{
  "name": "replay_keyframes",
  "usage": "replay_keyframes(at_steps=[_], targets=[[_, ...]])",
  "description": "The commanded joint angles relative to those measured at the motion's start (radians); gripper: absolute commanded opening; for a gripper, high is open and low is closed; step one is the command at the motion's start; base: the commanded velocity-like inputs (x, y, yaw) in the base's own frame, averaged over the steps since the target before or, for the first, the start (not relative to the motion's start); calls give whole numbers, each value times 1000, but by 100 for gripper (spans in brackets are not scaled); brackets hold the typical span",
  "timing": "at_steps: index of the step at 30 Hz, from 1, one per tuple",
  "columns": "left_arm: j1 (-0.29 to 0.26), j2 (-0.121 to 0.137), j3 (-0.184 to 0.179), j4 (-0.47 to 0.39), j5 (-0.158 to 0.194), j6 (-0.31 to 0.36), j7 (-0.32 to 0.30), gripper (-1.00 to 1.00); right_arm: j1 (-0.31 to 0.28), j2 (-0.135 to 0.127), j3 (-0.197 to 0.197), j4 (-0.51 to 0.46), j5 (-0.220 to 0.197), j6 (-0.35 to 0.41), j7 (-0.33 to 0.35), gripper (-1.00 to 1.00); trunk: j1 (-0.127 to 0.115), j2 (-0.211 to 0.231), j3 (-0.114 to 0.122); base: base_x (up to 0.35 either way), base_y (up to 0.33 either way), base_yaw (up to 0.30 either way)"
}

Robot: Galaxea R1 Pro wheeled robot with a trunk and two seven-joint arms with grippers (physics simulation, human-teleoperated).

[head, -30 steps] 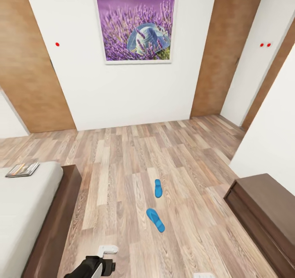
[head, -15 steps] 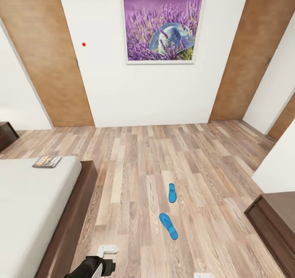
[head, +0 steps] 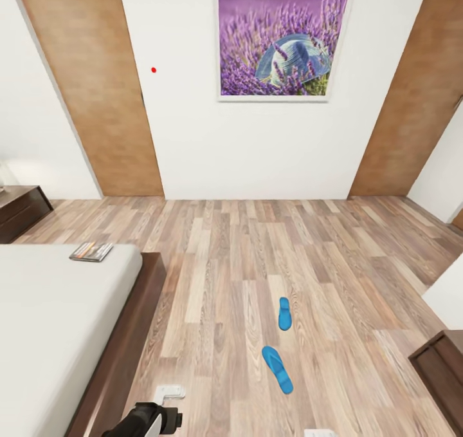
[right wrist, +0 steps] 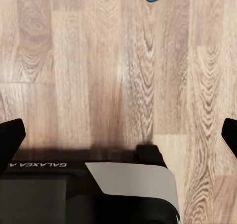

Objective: In the bedroom, move the book from the bed onto either nightstand, and place the two sandals side by side next to the bed.

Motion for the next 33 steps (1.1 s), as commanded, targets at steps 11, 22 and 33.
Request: replay_keyframes(at_steps=[11,22,33], targets=[[0,-1,1,-2,-1,6,2,100,0,0,4,-2,-1,7,-7,100,1,0,-1,325,51,52],[0,-1,1,-2,0,6,2,100,0,0,4,-2,-2,8,-7,100,1,0,-1,140,277,109],[1,-1,1,-2,-4,4,2,100,0,0,4,-2,-2,7,-7,100,1,0,-1,24,88,5]])
